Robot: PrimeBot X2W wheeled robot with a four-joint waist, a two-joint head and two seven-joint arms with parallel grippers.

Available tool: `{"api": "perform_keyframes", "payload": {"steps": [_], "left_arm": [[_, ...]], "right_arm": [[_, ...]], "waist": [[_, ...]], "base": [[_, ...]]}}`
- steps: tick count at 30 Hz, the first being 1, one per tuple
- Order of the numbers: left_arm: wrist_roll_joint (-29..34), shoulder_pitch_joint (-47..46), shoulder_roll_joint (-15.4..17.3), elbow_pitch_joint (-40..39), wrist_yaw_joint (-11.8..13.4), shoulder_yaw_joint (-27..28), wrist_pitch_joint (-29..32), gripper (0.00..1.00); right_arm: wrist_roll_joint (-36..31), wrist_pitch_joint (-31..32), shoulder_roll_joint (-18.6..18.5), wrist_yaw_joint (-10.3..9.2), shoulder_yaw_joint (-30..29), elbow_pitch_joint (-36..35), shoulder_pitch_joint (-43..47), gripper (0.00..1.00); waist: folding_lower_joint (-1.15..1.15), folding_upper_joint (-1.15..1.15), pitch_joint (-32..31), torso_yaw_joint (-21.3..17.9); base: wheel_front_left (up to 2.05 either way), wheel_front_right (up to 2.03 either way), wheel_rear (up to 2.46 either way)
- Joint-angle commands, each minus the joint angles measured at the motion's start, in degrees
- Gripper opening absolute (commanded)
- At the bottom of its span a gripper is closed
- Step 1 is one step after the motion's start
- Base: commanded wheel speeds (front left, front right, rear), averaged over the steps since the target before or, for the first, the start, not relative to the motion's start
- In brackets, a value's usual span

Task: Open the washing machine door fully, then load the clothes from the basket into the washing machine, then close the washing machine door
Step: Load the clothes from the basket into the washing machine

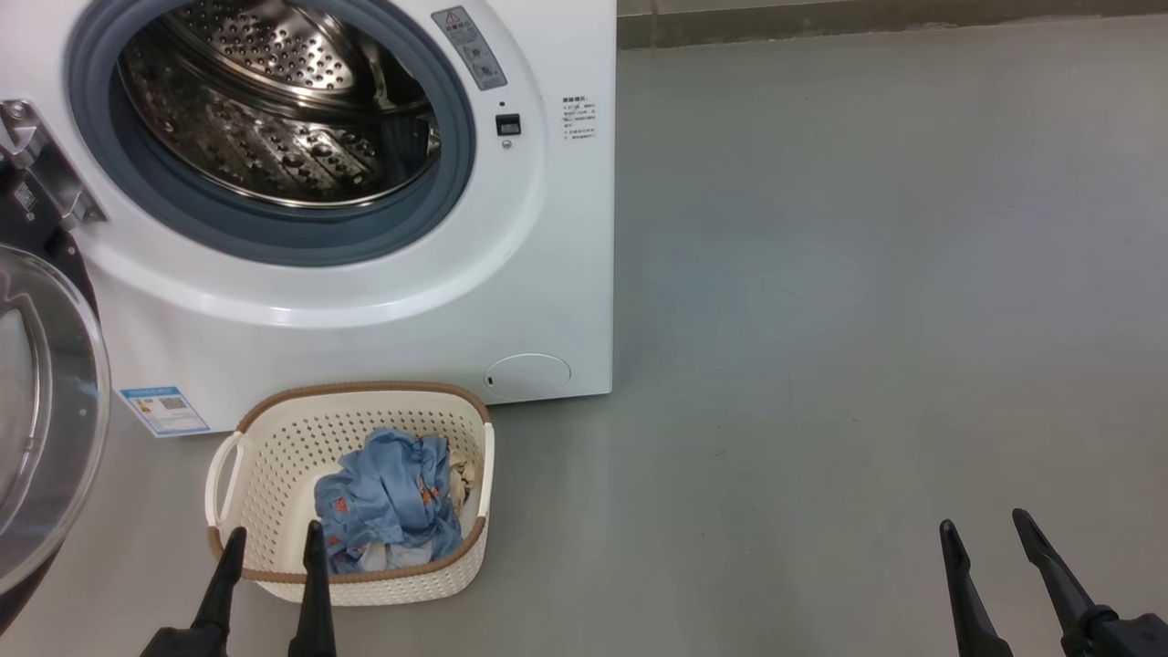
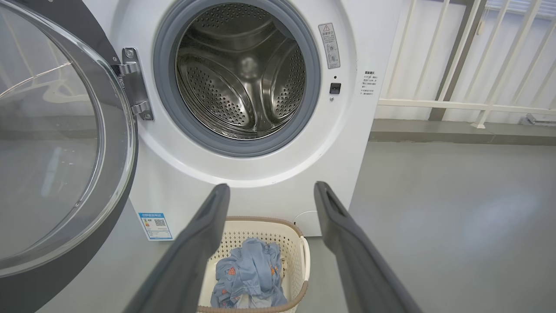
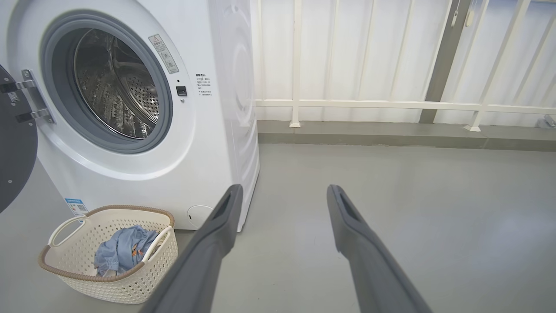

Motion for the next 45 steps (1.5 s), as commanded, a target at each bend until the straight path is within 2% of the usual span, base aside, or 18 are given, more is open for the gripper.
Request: {"api": "perform_keyframes", "payload": {"steps": [1, 10, 27, 45], "left_arm": [[0.3, -1.0, 1.2, -1.7, 1.0, 1.7, -0.4, 1.00], [0.4, -1.1, 1.4, -1.7, 1.5, 1.2, -0.5, 1.00], [-0.2, -1.2, 2.0, -1.5, 1.3, 0.2, -0.5, 1.00], [-0.6, -1.0, 2.6, -1.1, 2.1, -0.3, -0.7, 1.00]], "right_arm": [[-0.4, -0.3, -0.6, 0.35, 1.3, -1.4, -1.2, 1.00], [-0.4, -0.3, -0.5, 0.35, 1.0, -1.5, -1.2, 1.00], [-0.3, -0.3, -0.6, 0.35, 1.2, -1.4, -1.3, 1.00], [-0.3, -0.3, -0.8, 0.35, 1.3, -1.4, -1.2, 1.00]], "waist": [[0.00, 0.00, 0.0, -0.1], [0.00, 0.00, 0.0, -0.2], [0.00, 0.00, -0.1, 0.1], [0.00, 0.00, 0.1, 0.1]], "base": [[0.37, -0.37, 0.00], [0.98, -0.98, 0.00], [1.72, -1.72, 0.00], [0.16, -0.16, 0.00]]}}
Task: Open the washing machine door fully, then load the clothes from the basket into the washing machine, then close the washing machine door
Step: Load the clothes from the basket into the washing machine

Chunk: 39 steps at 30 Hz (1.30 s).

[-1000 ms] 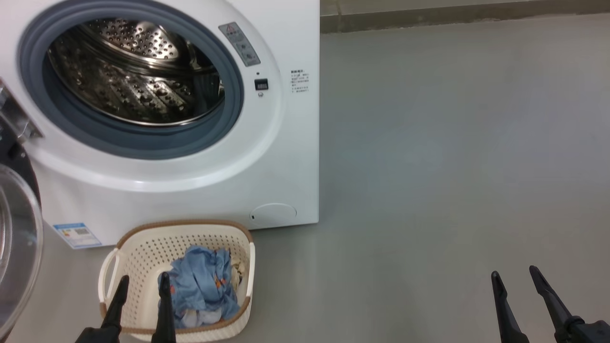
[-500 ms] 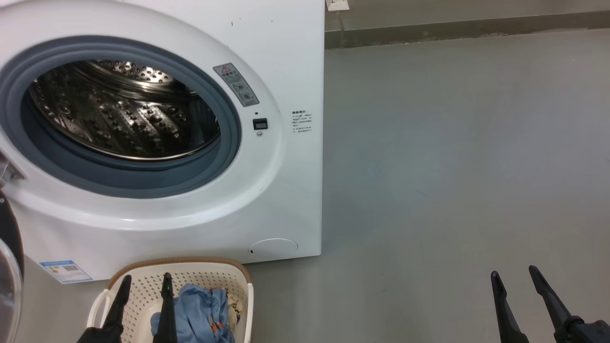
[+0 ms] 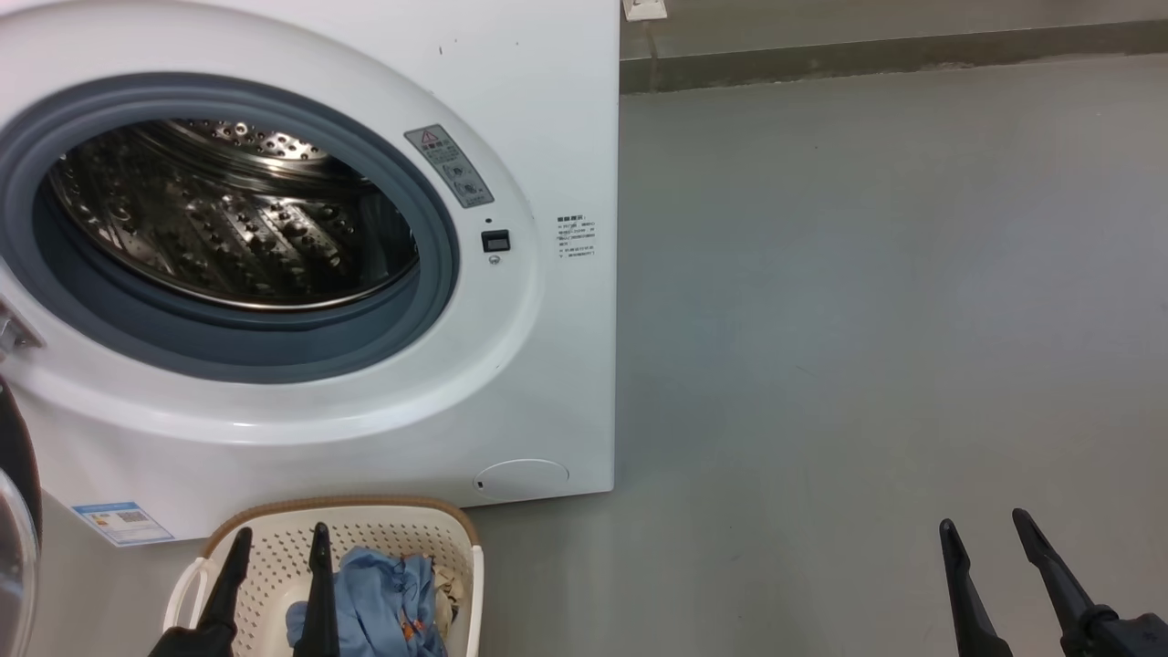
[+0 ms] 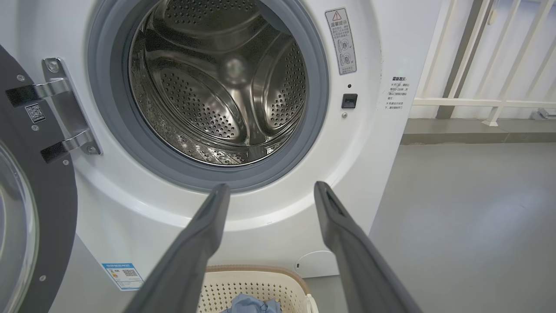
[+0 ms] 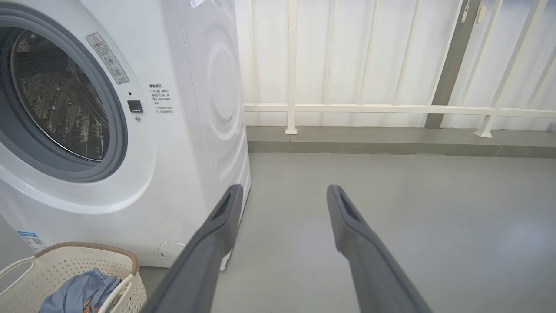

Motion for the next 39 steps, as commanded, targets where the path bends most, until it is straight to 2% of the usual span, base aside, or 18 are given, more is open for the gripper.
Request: {"api": "perform_keyframes", "payload": {"steps": [1, 16, 21, 29, 33, 34, 39], "left_arm": [[-0.6, -1.0, 1.0, -1.1, 0.8, 1.7, -0.5, 1.00], [-0.9, -2.0, 1.1, 0.1, 1.5, 1.1, -0.3, 1.00], [-1.3, -4.9, 0.9, 3.8, 0.5, 0.0, -0.2, 1.00], [-3.1, -15.2, -0.1, 20.4, -2.6, -2.2, 3.1, 1.00], [-3.6, -22.6, -0.5, 30.7, -4.8, -3.6, 4.7, 1.00], [-3.8, -26.3, -0.7, 35.5, -5.8, -4.1, 5.2, 1.00], [-4.8, -35.3, -1.0, 46.1, -7.5, -4.8, 6.4, 1.00]], "right_arm": [[-0.3, -0.3, -1.0, 0.35, 1.4, -1.4, -1.2, 1.00], [-0.1, -0.3, -1.2, 0.35, 1.2, -1.8, -1.6, 1.00], [0.1, -0.3, -1.4, 0.35, 1.1, -2.2, -2.3, 1.00], [0.8, -0.3, -2.3, 0.35, 1.0, -3.4, -5.0, 1.00], [1.3, -0.3, -2.9, 0.35, 0.6, -4.2, -7.0, 1.00], [1.5, -0.3, -3.2, 0.35, 0.4, -4.5, -8.1, 1.00], [2.2, -0.3, -3.7, 0.35, 0.5, -5.5, -11.2, 1.00]], "waist": [[0.00, 0.00, 0.0, 0.0], [0.00, 0.00, 1.3, 0.0], [0.00, 0.00, 3.3, 0.3], [0.00, 0.00, 10.2, 0.2], [0.00, 0.00, 14.9, -0.1], [0.00, 0.00, 17.2, -0.4], [0.00, 0.00, 23.1, -1.5]], "base": [[0.00, 0.00, 0.00], [0.00, 0.00, 0.00], [0.00, 0.00, 0.00], [0.00, 0.00, 0.00], [0.00, 0.00, 0.00], [0.00, 0.00, 0.00], [0.00, 0.00, 0.00]]}}
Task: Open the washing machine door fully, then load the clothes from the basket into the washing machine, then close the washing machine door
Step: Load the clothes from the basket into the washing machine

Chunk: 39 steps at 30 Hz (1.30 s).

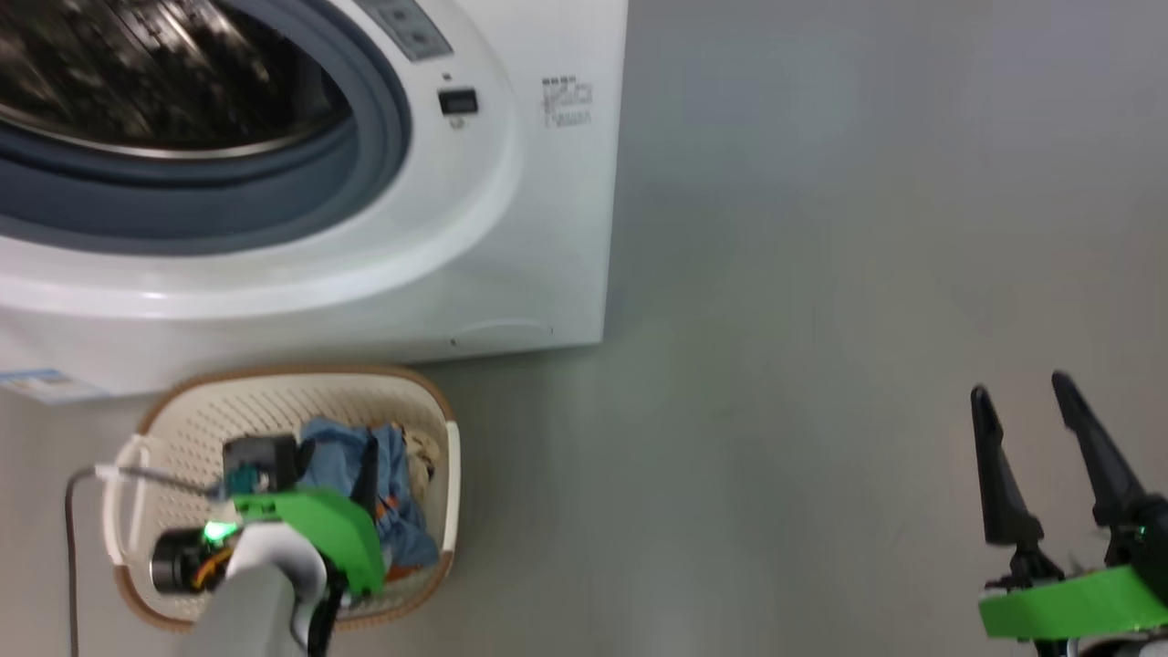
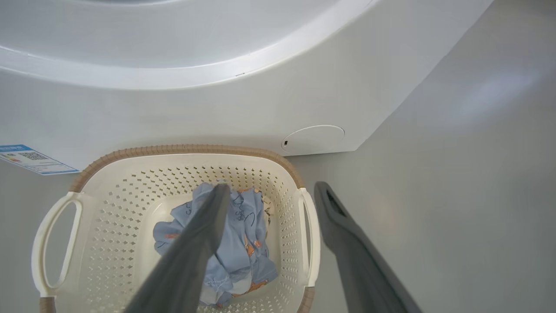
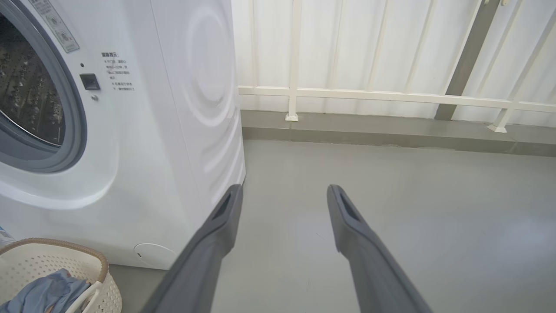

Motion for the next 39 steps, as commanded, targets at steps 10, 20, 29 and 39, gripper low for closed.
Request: {"api": "perform_keyframes", "payload": {"steps": [10, 20, 29, 39], "left_arm": [[-3.0, -15.7, 2.1, 15.1, -1.0, 2.4, 6.2, 1.00], [-5.1, -23.3, 5.4, 21.1, 3.1, 4.4, 11.6, 1.00], [-5.3, -25.8, 7.3, 22.2, 5.8, 4.2, 13.8, 0.98], [-5.9, -25.8, 8.5, 22.6, 5.7, 3.9, 13.0, 0.00]], "right_arm": [[2.2, -0.3, -0.6, 0.35, 1.4, -3.9, -6.9, 1.00], [3.0, -0.3, -0.2, 0.35, 1.5, -5.6, -11.0, 1.00], [3.5, -0.3, -0.1, 0.35, 1.7, -7.5, -13.1, 1.00], [3.5, -0.3, -0.3, 0.35, 1.2, -8.0, -13.7, 1.00]], "waist": [[-0.01, 0.00, 17.0, -4.2], [-0.01, 0.00, 25.3, -6.1], [-0.01, 0.00, 30.6, -6.6], [-0.01, 0.00, 32.4, -6.5]], "base": [[0.00, 0.00, 0.00], [0.00, 0.00, 0.00], [0.00, 0.00, 0.00], [0.00, 0.00, 0.00]]}}
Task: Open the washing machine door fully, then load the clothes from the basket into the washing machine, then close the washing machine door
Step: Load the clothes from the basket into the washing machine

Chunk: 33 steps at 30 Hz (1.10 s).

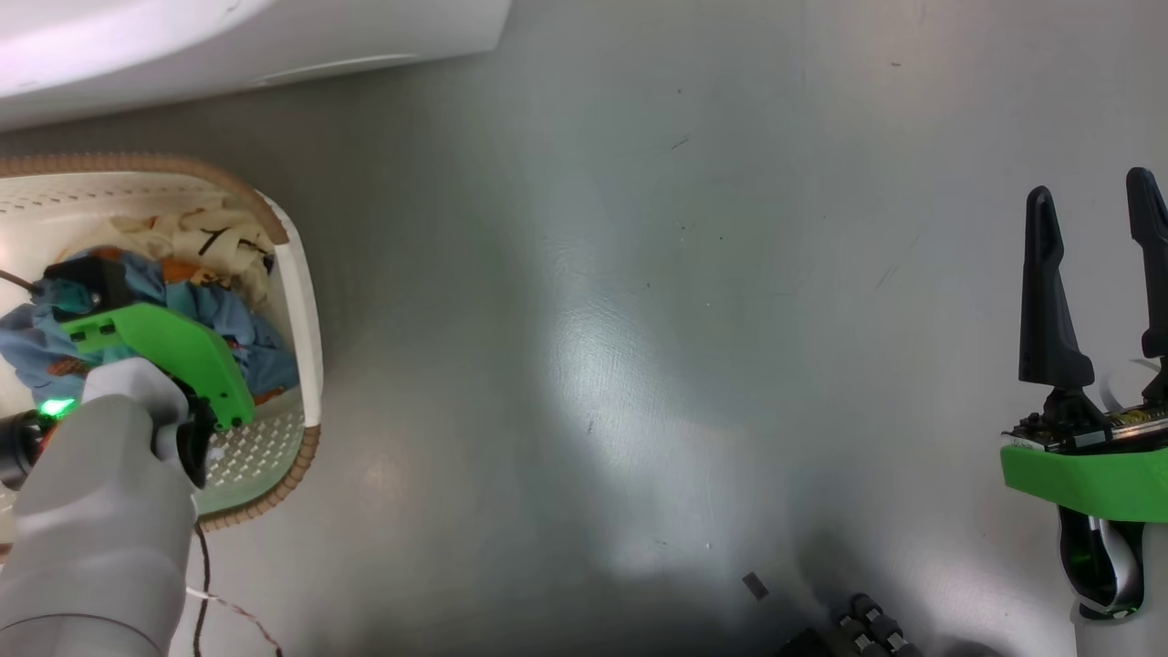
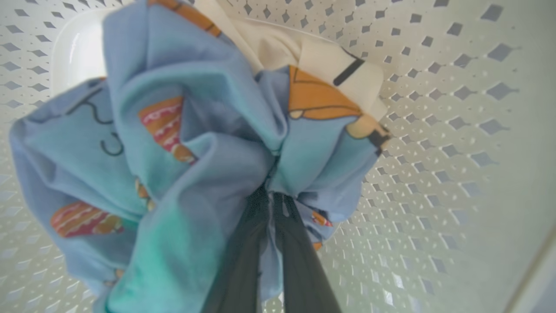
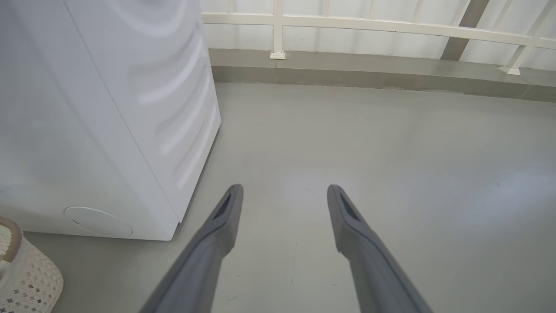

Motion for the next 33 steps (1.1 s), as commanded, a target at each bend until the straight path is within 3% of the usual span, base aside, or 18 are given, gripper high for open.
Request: {"api": "perform_keyframes", "payload": {"steps": [1, 16, 27, 33], "left_arm": [[-0.7, 1.1, 2.3, 0.0, 0.3, 0.8, -0.7, 0.00], [-1.7, 3.0, 0.3, 0.1, -0.7, 0.2, -7.7, 0.00], [-3.1, 7.7, -1.1, -0.4, -2.1, 0.6, -19.3, 0.00], [-3.9, 12.2, -2.0, -4.3, -2.3, 1.8, -21.8, 0.00]], "right_arm": [[0.5, -0.3, -0.4, 0.35, 0.8, -1.5, 1.3, 1.00], [0.1, -0.3, -1.1, 0.35, 0.3, -0.7, 1.4, 1.00], [-0.6, -0.3, -1.9, 0.35, -0.2, 0.2, 3.6, 1.00], [-1.0, -0.3, -2.6, 0.35, -0.2, 1.0, 5.6, 1.00]], "waist": [[-0.01, 0.00, 0.0, 0.2], [-0.01, 0.00, -2.8, 1.5], [-0.01, 0.00, -10.0, 3.5], [-0.01, 0.00, -14.9, 5.1]], "base": [[0.00, 0.00, 0.00], [0.00, 0.00, 0.00], [0.00, 0.00, 0.00], [0.00, 0.00, 0.00]]}}
